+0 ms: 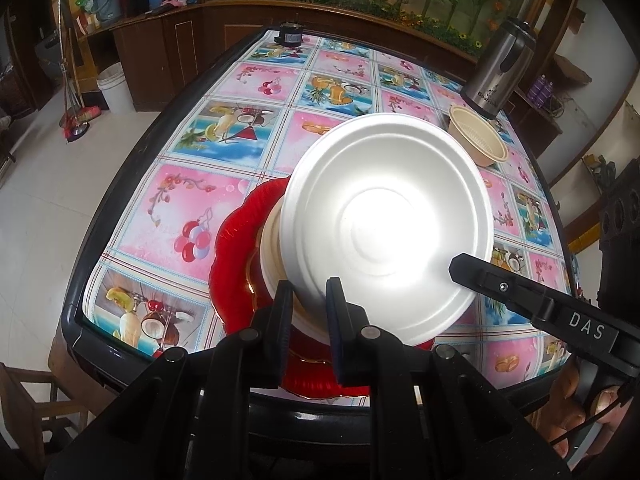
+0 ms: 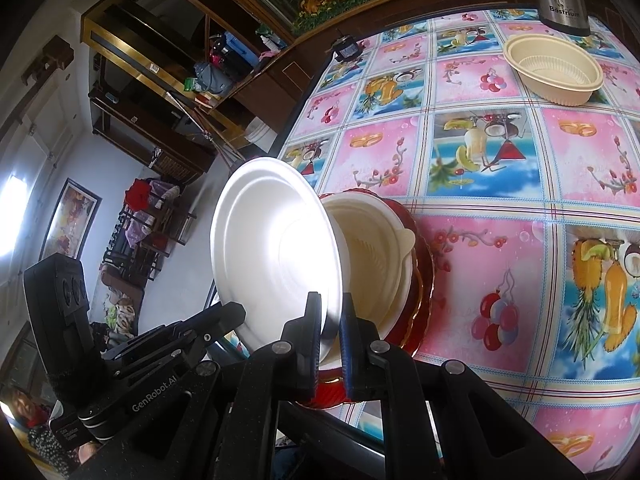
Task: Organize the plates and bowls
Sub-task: 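Hold the white foam bowl upright above the plate stack with both grippers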
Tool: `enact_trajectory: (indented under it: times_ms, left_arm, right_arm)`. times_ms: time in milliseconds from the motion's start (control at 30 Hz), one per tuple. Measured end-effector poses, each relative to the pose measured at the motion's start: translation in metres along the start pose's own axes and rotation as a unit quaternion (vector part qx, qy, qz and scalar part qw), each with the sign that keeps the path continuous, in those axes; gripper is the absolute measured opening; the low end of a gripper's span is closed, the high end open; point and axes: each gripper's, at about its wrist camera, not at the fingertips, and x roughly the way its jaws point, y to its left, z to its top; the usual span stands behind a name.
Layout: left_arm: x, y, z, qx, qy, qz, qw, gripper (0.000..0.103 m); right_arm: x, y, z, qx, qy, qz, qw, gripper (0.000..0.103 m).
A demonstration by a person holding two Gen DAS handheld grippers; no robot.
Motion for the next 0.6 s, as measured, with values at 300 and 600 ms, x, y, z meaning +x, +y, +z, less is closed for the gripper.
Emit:
enact_trajectory:
  times_ms: [300, 600]
  left_arm:
    - [-0.0033, -0.0012, 0.0009, 0.000, -0.001, -0.004, 1.0000, 0.015]
    - [-0.0005, -0.0013, 0.0000, 0.002, 0.005, -0.007, 1.0000, 0.015]
  right_arm:
    - [-0.0021, -0.0005, 0.0030, 0.001, -0.001, 0.003, 1.000, 0.008]
    - [-0.0023, -0.0041, 0.0016, 0.006, 0.003, 0.004, 1.000, 0.009]
